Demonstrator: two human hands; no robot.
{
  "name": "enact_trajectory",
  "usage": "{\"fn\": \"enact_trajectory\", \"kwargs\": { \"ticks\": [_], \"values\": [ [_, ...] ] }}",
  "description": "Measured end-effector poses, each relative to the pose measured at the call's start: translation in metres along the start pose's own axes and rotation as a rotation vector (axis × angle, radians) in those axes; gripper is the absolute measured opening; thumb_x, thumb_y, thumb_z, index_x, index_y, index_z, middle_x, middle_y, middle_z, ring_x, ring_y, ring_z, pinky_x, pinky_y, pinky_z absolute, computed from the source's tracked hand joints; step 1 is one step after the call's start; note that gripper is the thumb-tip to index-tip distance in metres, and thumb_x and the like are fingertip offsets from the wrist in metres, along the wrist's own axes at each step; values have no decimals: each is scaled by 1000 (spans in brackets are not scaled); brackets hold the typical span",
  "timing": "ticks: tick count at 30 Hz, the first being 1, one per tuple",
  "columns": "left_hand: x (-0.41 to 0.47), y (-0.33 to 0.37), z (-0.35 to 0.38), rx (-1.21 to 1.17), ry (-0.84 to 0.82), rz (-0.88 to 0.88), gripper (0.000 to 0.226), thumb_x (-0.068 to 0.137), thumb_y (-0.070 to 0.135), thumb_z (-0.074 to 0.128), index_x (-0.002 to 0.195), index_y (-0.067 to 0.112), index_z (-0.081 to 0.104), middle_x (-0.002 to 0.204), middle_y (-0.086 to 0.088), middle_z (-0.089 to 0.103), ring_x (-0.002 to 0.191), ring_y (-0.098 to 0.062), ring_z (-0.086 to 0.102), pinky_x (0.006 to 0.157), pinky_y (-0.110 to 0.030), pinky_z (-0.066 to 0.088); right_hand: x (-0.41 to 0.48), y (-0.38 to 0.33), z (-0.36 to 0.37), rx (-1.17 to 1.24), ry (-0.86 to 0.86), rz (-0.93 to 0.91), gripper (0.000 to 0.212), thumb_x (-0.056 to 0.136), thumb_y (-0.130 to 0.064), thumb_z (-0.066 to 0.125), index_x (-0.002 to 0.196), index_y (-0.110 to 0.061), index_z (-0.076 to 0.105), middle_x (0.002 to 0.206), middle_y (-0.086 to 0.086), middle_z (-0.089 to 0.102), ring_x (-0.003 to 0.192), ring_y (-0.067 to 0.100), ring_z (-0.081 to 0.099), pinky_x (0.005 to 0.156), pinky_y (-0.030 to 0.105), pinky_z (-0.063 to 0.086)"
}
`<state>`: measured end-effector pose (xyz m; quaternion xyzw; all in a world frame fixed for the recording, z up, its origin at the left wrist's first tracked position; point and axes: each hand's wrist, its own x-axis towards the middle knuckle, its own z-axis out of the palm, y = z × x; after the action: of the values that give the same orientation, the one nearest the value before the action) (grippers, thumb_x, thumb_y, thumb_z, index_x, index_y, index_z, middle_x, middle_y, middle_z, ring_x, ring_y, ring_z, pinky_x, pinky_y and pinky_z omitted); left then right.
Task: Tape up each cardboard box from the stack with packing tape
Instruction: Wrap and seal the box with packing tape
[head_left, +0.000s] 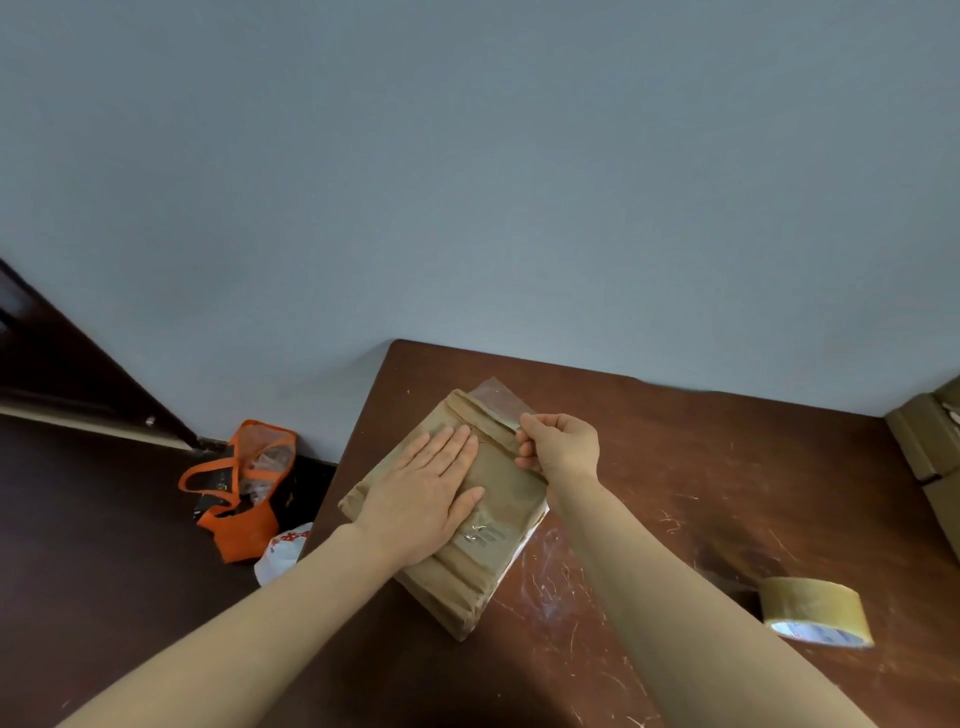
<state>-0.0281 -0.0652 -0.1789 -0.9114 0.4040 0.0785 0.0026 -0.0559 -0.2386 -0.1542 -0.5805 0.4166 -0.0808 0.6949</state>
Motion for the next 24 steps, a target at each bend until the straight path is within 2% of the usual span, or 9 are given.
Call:
{"fn": "enact_trajectory", "kwargs": {
  "ticks": [5,8,11,15,18,20,21,22,24],
  "values": [
    [-2,3,0,2,43,-36,75,100,52,1,138,9,49,143,-5,49,133,-15,44,116,-31,26,-2,0,0,-14,-10,-5,10,89,-5,63,80,-5,62,62,6,63,45,9,51,43,20,46],
    [-1,6,2,-81,102,8,99,79,67,-26,152,12,13,157,1,6,142,-6,-3,113,-26,-9,-3,-3,-1,-9,-36,-9,8,89,-6,64,81,-4,63,61,5,63,43,8,50,43,20,46],
    [0,8,-2,-161,97,-14,102,76,74,-19,153,13,8,161,1,1,141,-4,-15,108,-17,-14,-13,-3,1,-22,-118,-9,8,88,-7,65,81,-4,64,62,5,64,43,10,49,41,20,42],
    [-1,13,-4,-205,112,-69,81,91,63,15,152,10,13,161,-2,6,145,-6,-12,108,-15,-10,-23,3,6,-79,-131,2,10,88,-7,65,79,-4,64,62,4,65,42,10,49,40,22,40],
    [-6,13,-7,-249,126,-92,86,86,64,12,150,8,22,159,-2,14,148,-12,-1,108,-15,-6,-22,3,7,-121,-120,-6,12,88,-7,65,76,-4,64,61,4,64,40,9,48,39,22,39],
    [-10,12,-8,-274,190,-105,82,83,55,13,142,6,40,150,-5,34,144,-17,22,113,-20,11,-20,4,7,-155,-116,-10,13,87,-8,65,75,-5,64,60,3,65,40,9,48,38,22,38],
    [-12,11,-9,-279,243,-107,72,83,47,20,131,5,53,139,-6,47,135,-21,38,114,-27,27,-20,5,8,-176,-112,-10,13,87,-8,65,74,-6,65,59,2,66,40,10,48,39,22,38],
    [-14,10,-9,-292,300,-116,60,82,38,26,118,5,62,124,-6,56,120,-23,50,105,-34,43,-19,6,9,-193,-109,-10,13,86,-9,65,73,-7,65,59,1,66,41,10,48,40,23,38],
    [-16,8,-13,-354,376,-175,47,80,30,28,99,9,66,105,-5,59,101,-23,54,88,-36,51,-18,7,10,-203,-109,-9,14,85,-9,66,71,-8,65,59,1,67,40,10,48,40,23,38]
  ]
}}
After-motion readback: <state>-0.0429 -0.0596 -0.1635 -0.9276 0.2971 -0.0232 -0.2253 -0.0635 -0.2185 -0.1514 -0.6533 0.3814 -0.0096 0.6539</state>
